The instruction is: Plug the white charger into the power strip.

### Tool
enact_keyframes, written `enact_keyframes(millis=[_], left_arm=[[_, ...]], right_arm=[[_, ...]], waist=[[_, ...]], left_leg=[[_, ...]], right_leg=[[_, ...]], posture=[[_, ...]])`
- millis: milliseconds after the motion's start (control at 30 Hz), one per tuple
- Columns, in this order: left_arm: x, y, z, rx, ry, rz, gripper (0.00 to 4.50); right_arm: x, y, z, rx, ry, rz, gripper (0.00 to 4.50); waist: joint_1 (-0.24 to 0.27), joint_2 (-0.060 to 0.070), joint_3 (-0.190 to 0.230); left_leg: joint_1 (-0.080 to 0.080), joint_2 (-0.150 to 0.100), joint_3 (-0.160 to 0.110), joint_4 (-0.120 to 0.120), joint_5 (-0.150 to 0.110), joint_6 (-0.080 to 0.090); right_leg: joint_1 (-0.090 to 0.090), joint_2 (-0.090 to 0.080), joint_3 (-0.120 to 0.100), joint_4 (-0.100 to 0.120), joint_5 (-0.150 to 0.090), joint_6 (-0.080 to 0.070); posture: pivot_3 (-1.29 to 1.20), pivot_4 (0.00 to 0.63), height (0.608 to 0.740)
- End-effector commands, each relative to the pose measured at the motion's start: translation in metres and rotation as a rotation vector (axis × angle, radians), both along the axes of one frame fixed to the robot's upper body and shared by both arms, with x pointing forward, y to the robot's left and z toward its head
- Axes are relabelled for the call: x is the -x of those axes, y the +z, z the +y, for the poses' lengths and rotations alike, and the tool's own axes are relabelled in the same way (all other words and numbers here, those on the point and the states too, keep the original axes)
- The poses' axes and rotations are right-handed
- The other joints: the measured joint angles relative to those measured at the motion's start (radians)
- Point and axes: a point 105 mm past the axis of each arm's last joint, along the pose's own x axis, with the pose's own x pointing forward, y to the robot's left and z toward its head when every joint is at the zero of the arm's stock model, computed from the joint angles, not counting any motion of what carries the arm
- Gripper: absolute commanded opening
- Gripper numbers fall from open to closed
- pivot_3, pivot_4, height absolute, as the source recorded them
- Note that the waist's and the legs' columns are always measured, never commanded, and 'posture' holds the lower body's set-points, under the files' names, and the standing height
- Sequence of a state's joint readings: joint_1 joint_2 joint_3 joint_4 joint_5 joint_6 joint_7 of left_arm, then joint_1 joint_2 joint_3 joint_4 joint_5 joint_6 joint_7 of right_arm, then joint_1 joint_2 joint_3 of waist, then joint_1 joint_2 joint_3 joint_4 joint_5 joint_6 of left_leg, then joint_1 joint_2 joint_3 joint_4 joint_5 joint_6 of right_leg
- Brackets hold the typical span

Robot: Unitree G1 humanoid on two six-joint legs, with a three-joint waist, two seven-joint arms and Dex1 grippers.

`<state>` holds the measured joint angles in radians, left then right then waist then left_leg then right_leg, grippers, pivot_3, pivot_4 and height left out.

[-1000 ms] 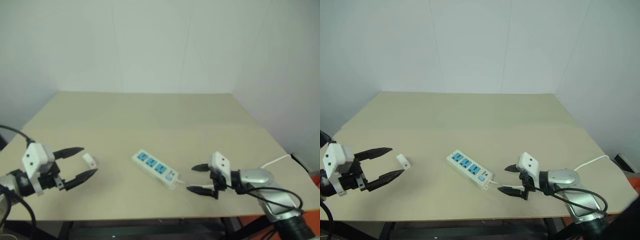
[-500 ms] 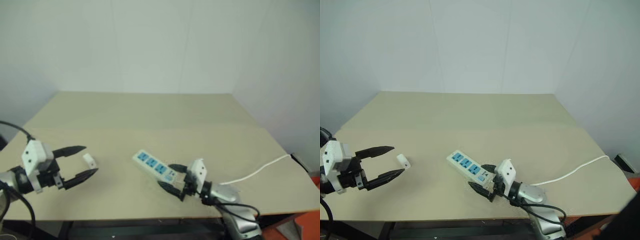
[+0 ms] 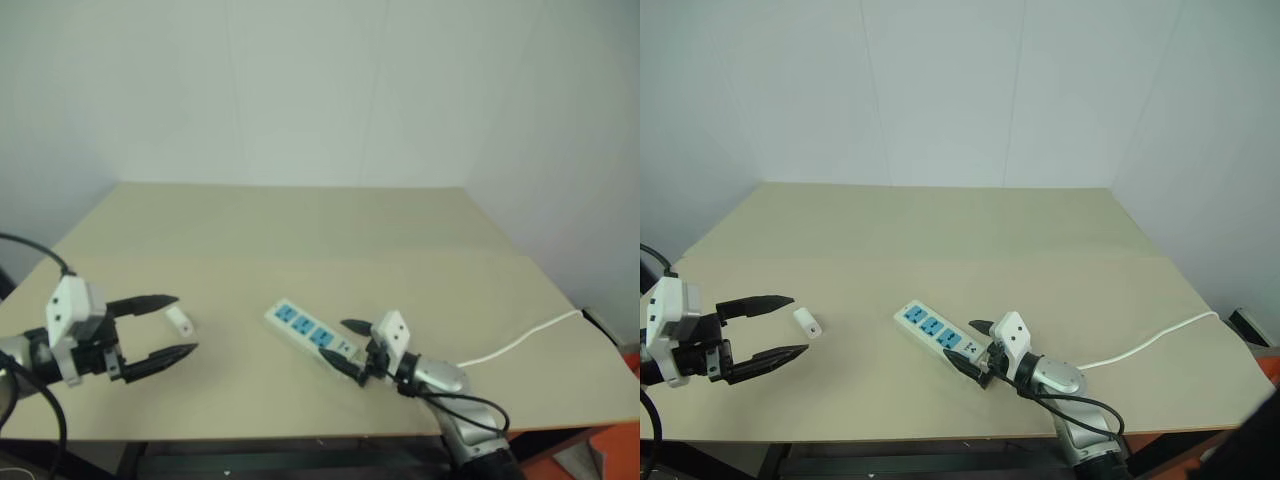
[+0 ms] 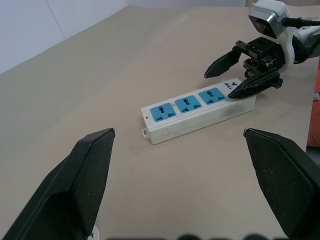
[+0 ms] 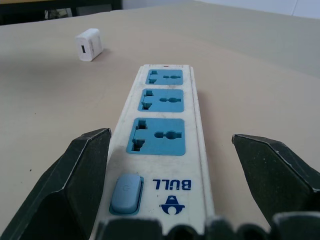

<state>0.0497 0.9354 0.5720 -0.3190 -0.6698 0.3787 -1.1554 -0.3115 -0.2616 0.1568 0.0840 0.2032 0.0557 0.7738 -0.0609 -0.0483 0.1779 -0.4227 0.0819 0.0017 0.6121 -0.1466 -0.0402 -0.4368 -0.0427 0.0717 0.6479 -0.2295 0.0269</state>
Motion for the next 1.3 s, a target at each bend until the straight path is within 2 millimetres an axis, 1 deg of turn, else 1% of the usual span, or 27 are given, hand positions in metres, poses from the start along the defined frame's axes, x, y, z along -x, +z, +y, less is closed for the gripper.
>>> enact_keyframes(millis=[33,233,567,767,867,967,1133,1200,1233,1300], left_arm=[[0.003,0.009,-0.002,-0.014,-0.014,-0.027,4.50],[0.004,0.008,-0.001,-0.013,-0.006,-0.024,4.50],[0.003,0.008,-0.002,-0.010,-0.008,-0.027,4.50],[0.003,0.008,-0.002,-0.011,-0.009,-0.031,4.50],[0.003,0.009,-0.002,-0.012,-0.009,-0.035,4.50],[0.003,0.009,-0.002,-0.012,-0.009,-0.036,4.50],[0.003,0.009,-0.003,-0.009,-0.013,-0.036,4.50],[0.003,0.009,-0.004,-0.006,-0.021,-0.033,4.50],[0.003,0.009,-0.005,-0.002,-0.027,-0.032,4.50],[0.003,0.009,-0.006,0.003,-0.035,-0.031,4.50]], right_arm=[[0.008,-0.005,0.004,0.013,0.043,0.021,4.48],[0.012,-0.004,0.004,-0.009,0.044,0.045,4.48],[0.002,-0.028,0.001,0.069,0.007,0.089,4.48],[-0.006,-0.032,0.002,0.054,0.006,0.106,4.48],[-0.009,-0.034,0.006,0.050,0.027,0.118,4.48],[-0.010,-0.038,0.009,0.062,0.053,0.138,4.48],[-0.008,-0.047,0.017,0.108,0.117,0.161,4.48],[-0.008,-0.055,0.021,0.142,0.140,0.179,4.48],[-0.011,-0.061,0.023,0.161,0.134,0.195,4.31],[-0.013,-0.068,0.025,0.187,0.139,0.201,3.97]], waist=[[0.000,0.000,0.000],[0.001,0.000,0.000],[-0.001,0.000,0.000],[-0.008,-0.002,-0.001],[-0.011,-0.002,-0.001],[-0.012,-0.002,-0.002],[-0.016,-0.005,-0.003],[-0.021,-0.006,-0.004],[-0.027,-0.007,-0.005],[-0.040,-0.011,-0.009]], left_leg=[[0.000,0.000,0.000,0.000,0.000,0.000],[0.000,0.000,0.000,0.000,0.000,0.000],[0.000,0.000,0.000,0.000,0.000,0.000],[0.004,0.000,0.000,0.000,0.000,0.000],[0.009,0.001,0.000,-0.001,0.000,0.000],[0.016,0.001,0.000,-0.002,-0.004,-0.007],[0.018,0.002,0.000,-0.004,-0.005,-0.008],[0.019,0.002,0.000,-0.004,-0.005,-0.008],[0.019,0.002,0.000,-0.004,-0.005,-0.008],[0.021,0.002,0.000,-0.005,-0.005,-0.008]], right_leg=[[0.000,0.000,0.000,0.000,0.000,0.000],[0.000,0.000,0.000,0.000,0.000,0.000],[0.000,0.000,0.000,0.000,0.000,0.000],[0.003,0.000,0.000,0.000,0.000,0.000],[0.008,0.000,0.000,0.000,0.000,0.000],[0.013,0.000,0.000,-0.001,-0.001,-0.001],[0.014,0.001,0.000,-0.001,-0.001,-0.002],[0.014,0.001,-0.001,-0.001,-0.001,-0.002],[0.014,0.001,-0.001,-0.001,-0.001,-0.002],[0.015,0.001,-0.001,-0.001,-0.001,-0.002]], posture=[[0.00,0.150,0.740],[0.00,0.150,0.740],[0.00,0.150,0.740],[0.00,0.150,0.740],[0.00,0.150,0.740],[0.00,0.150,0.740],[0.00,0.150,0.740],[0.00,0.150,0.740],[0.00,0.150,0.740],[0.00,0.150,0.740]])
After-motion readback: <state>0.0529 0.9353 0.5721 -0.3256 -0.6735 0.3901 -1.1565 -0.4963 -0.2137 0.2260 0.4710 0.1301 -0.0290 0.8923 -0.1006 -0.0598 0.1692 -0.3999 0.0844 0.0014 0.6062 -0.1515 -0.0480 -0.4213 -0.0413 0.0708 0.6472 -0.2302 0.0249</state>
